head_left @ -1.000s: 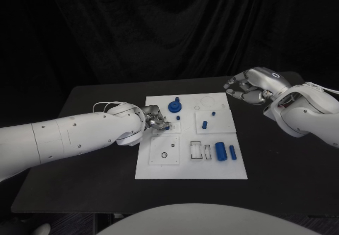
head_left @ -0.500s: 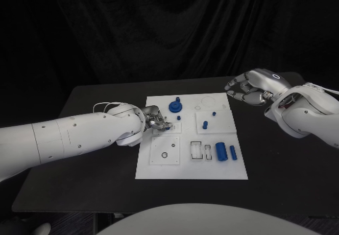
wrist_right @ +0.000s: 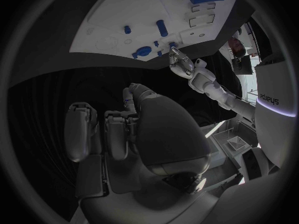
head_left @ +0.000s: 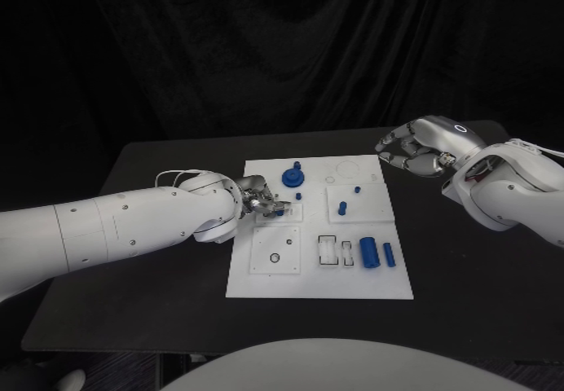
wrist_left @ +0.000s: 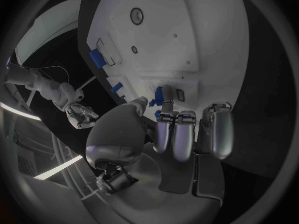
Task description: Assemble the parts on the task board
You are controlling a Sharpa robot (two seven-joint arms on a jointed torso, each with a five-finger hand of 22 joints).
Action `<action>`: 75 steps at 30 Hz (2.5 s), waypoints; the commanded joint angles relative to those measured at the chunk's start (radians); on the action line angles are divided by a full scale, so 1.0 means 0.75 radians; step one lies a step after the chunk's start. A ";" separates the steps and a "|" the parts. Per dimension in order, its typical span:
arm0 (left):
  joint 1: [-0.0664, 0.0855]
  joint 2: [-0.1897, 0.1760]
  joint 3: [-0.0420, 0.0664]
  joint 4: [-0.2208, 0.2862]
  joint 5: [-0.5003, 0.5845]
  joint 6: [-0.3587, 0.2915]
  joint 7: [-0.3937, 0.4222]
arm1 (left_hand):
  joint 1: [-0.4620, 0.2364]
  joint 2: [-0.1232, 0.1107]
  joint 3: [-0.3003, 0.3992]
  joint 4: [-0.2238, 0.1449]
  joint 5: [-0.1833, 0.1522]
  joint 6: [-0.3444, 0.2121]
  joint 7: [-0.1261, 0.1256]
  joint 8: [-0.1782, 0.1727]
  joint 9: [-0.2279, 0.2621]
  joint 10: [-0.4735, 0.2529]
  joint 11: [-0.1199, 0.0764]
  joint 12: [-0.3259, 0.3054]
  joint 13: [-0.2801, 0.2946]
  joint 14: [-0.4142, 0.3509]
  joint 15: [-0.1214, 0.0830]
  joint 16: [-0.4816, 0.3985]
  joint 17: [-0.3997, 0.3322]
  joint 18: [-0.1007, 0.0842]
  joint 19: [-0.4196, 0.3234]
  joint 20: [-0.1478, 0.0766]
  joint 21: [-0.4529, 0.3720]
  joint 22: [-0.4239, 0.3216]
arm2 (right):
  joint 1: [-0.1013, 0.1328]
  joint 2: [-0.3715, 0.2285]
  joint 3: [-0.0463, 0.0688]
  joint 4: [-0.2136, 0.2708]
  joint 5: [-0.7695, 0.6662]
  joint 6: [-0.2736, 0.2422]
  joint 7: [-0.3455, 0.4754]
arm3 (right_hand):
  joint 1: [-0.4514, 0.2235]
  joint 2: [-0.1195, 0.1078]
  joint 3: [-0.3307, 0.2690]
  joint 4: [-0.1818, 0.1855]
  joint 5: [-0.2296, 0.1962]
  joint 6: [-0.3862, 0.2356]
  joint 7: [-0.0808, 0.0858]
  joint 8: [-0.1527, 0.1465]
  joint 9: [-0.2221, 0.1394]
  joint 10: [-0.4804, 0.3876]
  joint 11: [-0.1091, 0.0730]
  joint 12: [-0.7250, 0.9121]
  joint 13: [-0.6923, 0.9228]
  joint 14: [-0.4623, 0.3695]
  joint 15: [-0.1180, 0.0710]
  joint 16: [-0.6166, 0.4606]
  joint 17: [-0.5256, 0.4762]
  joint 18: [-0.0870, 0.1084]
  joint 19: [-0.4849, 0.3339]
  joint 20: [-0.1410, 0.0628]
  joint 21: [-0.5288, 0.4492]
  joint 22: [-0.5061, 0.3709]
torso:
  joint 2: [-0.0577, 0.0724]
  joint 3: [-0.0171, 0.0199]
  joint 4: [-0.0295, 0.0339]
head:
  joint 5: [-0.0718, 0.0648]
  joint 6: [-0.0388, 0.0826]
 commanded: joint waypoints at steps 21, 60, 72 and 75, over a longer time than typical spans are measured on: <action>-0.003 0.011 0.001 -0.028 0.011 0.012 0.063 | -0.062 0.053 -0.078 0.002 -0.010 0.004 0.008 -0.023 0.016 0.139 0.013 0.005 0.351 0.139 0.018 0.003 0.351 0.006 -0.018 0.008 -0.018 0.122 | -0.004 0.000 0.001 0.001 -0.002 0.025 -0.031 | 0.009 0.004 0.008 -0.001 0.009 0.004 0.003 -0.007 -0.001 0.139 0.004 0.003 0.348 0.127 0.009 -0.009 0.319 0.016 0.029 0.006 -0.007 0.273 | 0.003 0.0000 0.0000 | 0.002 0.000; -0.004 0.015 0.001 -0.045 0.011 0.034 0.088 | 0.037 0.130 -0.133 -0.003 0.220 -0.026 -0.014 0.088 0.278 0.139 -0.003 0.005 0.351 0.139 0.006 0.003 0.351 0.005 -0.011 -0.001 -0.023 0.150 | -0.005 0.001 0.001 -0.002 -0.002 0.038 -0.034 | 0.009 0.007 0.013 -0.004 0.011 0.004 0.001 -0.009 -0.001 0.139 0.002 0.003 0.348 0.124 0.007 -0.016 0.312 0.018 0.026 0.005 -0.015 0.271 | 0.001 0.0004 -0.0012 | 0.006 0.000; -0.004 0.016 0.001 -0.043 0.011 0.040 0.102 | 0.077 0.122 -0.121 -0.005 0.274 -0.031 -0.020 0.117 0.337 0.139 -0.009 0.005 0.351 0.139 0.002 0.003 0.351 0.003 -0.007 -0.005 -0.022 0.157 | -0.005 0.001 0.001 -0.001 -0.002 0.041 -0.037 | 0.008 0.007 0.014 -0.004 0.011 0.004 0.001 -0.009 -0.001 0.139 0.002 0.003 0.348 0.123 0.007 -0.019 0.309 0.019 0.024 0.005 -0.018 0.270 | 0.002 0.0006 -0.0009 | 0.009 0.000; -0.004 0.017 0.001 -0.043 0.011 0.038 0.113 | 0.077 0.122 -0.121 -0.005 0.274 -0.031 -0.020 0.118 0.339 0.139 -0.009 0.005 0.351 0.139 0.002 0.003 0.351 0.004 -0.008 -0.006 -0.024 0.156 | -0.005 0.002 0.001 -0.001 -0.002 0.041 -0.037 | 0.008 0.007 0.014 -0.005 0.011 0.004 0.000 -0.009 -0.001 0.139 0.001 0.003 0.348 0.123 0.006 -0.021 0.308 0.019 0.023 0.005 -0.020 0.269 | 0.002 0.0008 -0.0011 | 0.009 0.000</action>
